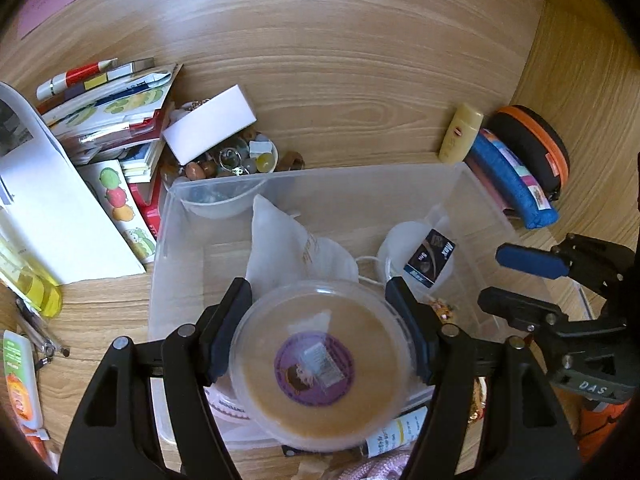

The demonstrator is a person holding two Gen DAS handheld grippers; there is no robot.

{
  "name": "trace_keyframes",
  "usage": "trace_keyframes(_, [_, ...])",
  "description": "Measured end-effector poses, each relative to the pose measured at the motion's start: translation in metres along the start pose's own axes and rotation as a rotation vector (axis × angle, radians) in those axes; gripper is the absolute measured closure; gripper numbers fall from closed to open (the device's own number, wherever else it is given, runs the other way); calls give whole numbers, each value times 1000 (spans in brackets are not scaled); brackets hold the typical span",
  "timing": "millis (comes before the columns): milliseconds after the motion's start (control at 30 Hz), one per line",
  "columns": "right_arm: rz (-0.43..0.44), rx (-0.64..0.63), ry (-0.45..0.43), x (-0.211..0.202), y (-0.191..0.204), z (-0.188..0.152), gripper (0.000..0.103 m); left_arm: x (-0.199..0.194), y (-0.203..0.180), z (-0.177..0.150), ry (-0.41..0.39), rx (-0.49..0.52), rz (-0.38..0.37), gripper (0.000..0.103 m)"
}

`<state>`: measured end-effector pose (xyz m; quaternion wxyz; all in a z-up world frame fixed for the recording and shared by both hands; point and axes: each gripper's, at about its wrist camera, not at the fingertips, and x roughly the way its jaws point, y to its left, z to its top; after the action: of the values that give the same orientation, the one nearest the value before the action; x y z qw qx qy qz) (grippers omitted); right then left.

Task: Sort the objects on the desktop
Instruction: 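Open right tool releasing the stick while left tool releases the container into box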

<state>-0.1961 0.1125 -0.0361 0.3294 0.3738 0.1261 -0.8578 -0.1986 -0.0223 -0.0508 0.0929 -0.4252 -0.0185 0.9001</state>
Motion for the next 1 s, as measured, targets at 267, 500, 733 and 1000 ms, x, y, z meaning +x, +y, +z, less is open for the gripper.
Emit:
trace_keyframes(267, [-32,-16,-42,-16,10,0,47,-25,-4,0,-60,-1,15,32])
trace_keyframes(500, [-70,-12,-88,-38,16,-3,29,-63,5,-7,-137,-26,55,18])
trace_keyframes(733, [-111,-14,-124,-56,25,-12,24,-88,7,-27,-177,-32,117,5])
trace_keyframes(1000, [-100,-14,-127,-69,33,-31,21,-84,-10,-63,-121,-21,132,4])
